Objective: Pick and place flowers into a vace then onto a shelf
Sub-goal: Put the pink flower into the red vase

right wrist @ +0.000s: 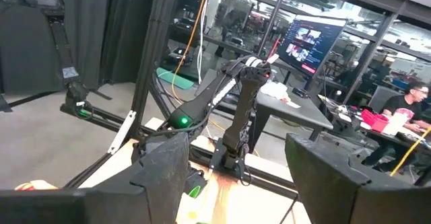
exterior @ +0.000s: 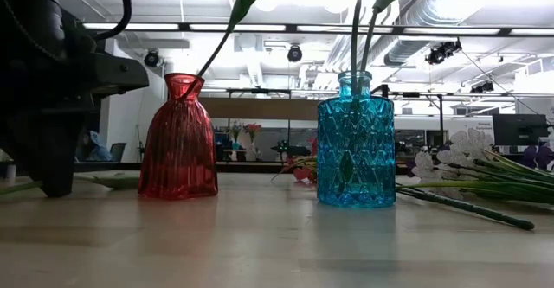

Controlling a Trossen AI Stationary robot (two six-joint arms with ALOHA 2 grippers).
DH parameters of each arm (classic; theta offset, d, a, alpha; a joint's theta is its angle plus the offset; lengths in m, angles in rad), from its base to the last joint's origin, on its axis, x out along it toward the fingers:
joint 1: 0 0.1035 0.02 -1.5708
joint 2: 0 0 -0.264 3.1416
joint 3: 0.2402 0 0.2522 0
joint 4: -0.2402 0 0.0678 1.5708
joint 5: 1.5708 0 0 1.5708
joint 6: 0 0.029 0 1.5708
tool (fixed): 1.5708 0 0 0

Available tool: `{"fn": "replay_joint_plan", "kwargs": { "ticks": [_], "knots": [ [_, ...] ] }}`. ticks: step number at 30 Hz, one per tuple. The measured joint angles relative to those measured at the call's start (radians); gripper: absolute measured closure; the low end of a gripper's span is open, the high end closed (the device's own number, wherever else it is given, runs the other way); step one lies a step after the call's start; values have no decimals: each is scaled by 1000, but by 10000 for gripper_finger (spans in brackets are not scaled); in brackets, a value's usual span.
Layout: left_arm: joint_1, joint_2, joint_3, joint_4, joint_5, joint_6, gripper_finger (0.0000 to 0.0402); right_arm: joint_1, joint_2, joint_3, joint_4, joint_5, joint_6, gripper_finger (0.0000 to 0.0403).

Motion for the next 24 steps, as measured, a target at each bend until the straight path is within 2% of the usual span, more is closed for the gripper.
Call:
{"fn": "replay_joint_plan", "kwargs": {
  "ticks": [4,7,11,18,24],
  "knots": [
    [-24,-7,1,-27,-8,-77,367,0,0,0,0,3,0,164],
    [-57,-19,14,-63,-60,-125,369,0,0,0,-1,3,0,164],
    [-101,-21,56,-189,-114,-195,369,0,0,0,-1,3,0,164],
    [-179,-24,220,-414,-115,-303,369,0,0,0,-2,4,0,164],
    [-242,-24,420,-722,-146,-397,369,0,0,0,-2,-3,0,164]
  ]
}}
